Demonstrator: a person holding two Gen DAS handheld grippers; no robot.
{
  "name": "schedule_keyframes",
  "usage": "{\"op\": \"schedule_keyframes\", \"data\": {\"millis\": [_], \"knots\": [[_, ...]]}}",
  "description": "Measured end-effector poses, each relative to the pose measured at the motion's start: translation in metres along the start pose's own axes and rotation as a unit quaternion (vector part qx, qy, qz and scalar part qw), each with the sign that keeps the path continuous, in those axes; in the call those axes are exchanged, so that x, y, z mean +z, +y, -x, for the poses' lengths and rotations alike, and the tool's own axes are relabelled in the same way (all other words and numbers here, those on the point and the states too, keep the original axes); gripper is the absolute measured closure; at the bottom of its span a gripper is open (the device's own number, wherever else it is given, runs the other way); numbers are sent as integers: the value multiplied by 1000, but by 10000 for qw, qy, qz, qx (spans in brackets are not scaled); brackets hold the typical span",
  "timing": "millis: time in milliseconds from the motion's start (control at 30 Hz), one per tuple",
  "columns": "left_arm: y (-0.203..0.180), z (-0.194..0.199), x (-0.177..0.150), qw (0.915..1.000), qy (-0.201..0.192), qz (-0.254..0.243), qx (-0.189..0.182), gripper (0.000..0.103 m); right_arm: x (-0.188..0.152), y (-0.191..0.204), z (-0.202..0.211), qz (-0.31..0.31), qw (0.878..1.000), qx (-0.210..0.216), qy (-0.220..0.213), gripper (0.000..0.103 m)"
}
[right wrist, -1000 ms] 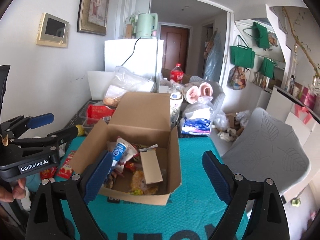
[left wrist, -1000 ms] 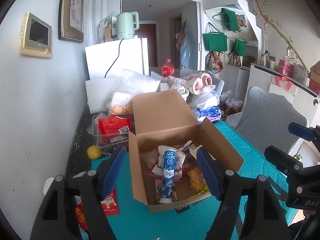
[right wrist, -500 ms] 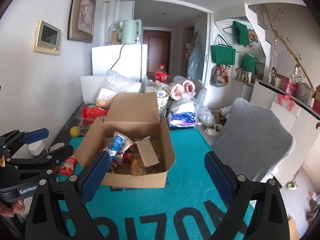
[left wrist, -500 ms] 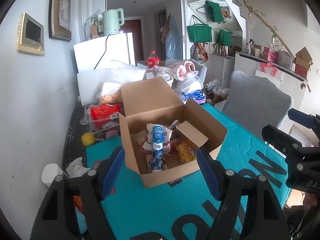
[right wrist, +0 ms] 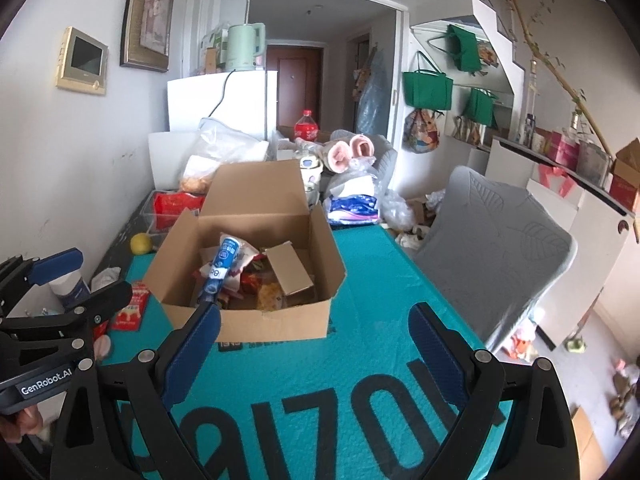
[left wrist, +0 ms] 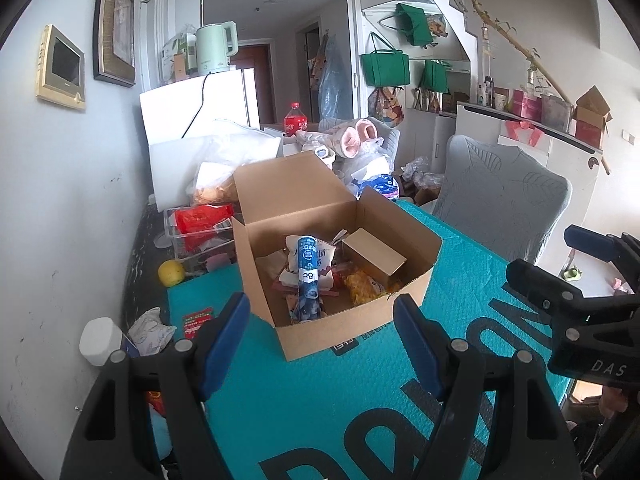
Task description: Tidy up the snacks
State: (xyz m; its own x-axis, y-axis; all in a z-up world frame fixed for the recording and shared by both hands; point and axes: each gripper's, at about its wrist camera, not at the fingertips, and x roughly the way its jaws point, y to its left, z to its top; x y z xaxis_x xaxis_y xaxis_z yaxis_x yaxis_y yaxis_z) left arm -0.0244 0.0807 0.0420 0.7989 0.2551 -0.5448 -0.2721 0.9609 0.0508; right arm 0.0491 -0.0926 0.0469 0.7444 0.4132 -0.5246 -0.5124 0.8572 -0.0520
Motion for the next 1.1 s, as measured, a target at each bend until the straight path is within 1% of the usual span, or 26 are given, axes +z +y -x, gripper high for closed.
{"op": "schedule_keyframes", "data": {"millis": [67, 233, 767, 900, 1100], "knots": [[2, 3, -1, 10000, -6, 0, -24, 29, -1, 1, 1, -22, 10000, 13, 0, 7], [7, 9, -1, 10000, -53, 29, -74, 29, 1, 4, 7, 26, 9999, -132, -41, 7], [6, 10, 1, 10000, -81, 29, -43, 29, -2, 5, 9, 31, 9999, -115, -12, 7], [6, 11, 2, 9999, -66, 52, -126, 29, -3, 5, 9, 28, 9999, -115, -12, 7], [7, 15, 2, 9999, -156, 34, -7, 29, -4, 5, 10, 54, 9999, -105, 35, 7]]}}
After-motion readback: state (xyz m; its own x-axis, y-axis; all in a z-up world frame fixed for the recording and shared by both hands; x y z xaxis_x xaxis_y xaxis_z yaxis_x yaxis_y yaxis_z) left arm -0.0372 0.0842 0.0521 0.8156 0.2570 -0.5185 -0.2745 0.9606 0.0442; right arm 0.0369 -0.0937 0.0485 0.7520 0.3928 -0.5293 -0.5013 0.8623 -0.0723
